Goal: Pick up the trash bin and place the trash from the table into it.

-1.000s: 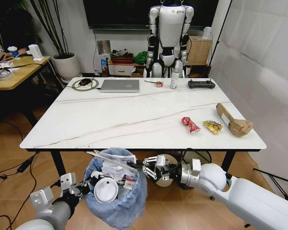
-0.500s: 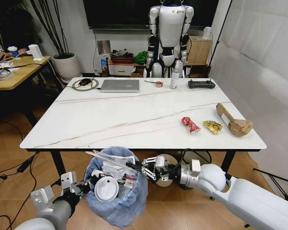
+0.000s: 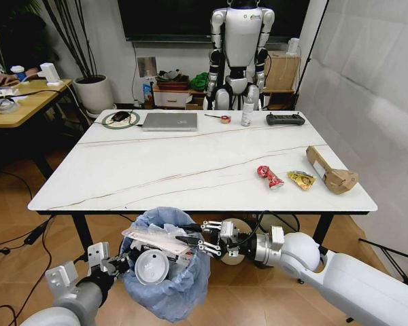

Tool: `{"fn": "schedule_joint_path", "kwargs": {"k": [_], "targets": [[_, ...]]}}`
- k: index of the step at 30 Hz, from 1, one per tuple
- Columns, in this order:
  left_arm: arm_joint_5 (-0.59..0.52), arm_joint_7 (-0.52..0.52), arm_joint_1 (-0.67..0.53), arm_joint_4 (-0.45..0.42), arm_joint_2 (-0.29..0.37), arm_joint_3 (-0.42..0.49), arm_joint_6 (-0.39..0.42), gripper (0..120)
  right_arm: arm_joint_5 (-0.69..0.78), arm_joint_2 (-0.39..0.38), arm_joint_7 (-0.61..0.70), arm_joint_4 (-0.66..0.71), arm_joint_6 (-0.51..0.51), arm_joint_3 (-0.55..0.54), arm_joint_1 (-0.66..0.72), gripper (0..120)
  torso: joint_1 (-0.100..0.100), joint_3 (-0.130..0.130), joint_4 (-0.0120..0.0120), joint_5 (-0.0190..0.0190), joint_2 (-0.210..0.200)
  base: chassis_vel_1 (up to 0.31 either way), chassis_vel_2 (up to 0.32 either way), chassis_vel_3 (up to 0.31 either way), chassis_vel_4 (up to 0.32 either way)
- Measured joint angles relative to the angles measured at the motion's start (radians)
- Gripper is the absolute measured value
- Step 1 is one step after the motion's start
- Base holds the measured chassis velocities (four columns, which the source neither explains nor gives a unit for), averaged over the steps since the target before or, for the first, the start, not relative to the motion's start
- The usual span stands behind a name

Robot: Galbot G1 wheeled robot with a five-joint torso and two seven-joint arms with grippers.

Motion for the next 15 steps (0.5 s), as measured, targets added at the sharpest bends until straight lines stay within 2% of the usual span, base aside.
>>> {"fn": "schedule_joint_path", "kwargs": {"k": [1, 4, 6, 12, 15], "targets": [[0.0, 0.0, 0.0, 0.003, -0.001, 0.0, 0.0, 0, 0.0, -0.002, 0.0, 0.0, 0.003, 0.001, 0.0, 38, 0.0, 0.0, 0.0, 0.0, 0.0, 0.0, 0.0, 0.0, 0.0], [0.0, 0.0, -0.001, 0.008, -0.002, 0.001, 0.0, 0, 0.0, -0.012, 0.0, 0.004, 0.008, 0.006, -0.006, 50, 0.0, 0.0, 0.0, 0.0, 0.0, 0.0, 0.0, 0.0, 0.0], [0.0, 0.0, -0.003, 0.009, -0.003, 0.003, 0.0, 0, 0.0, -0.015, 0.0, 0.006, 0.012, 0.009, -0.009, 53, 0.0, 0.0, 0.0, 0.0, 0.0, 0.0, 0.0, 0.0, 0.0], [0.001, -0.001, -0.02, 0.025, -0.004, 0.019, 0.0, 0, 0.001, -0.037, 0.0, 0.021, 0.022, 0.038, -0.038, 79, 0.0, 0.0, 0.0, 0.0, 0.0, 0.0, 0.0, 0.0, 0.0], [0.001, -0.002, -0.026, 0.029, -0.005, 0.024, 0.0, 0, 0.001, -0.042, 0.001, 0.025, 0.024, 0.048, -0.047, 86, 0.0, 0.0, 0.0, 0.0, 0.0, 0.0, 0.0, 0.0, 0.0]]}}
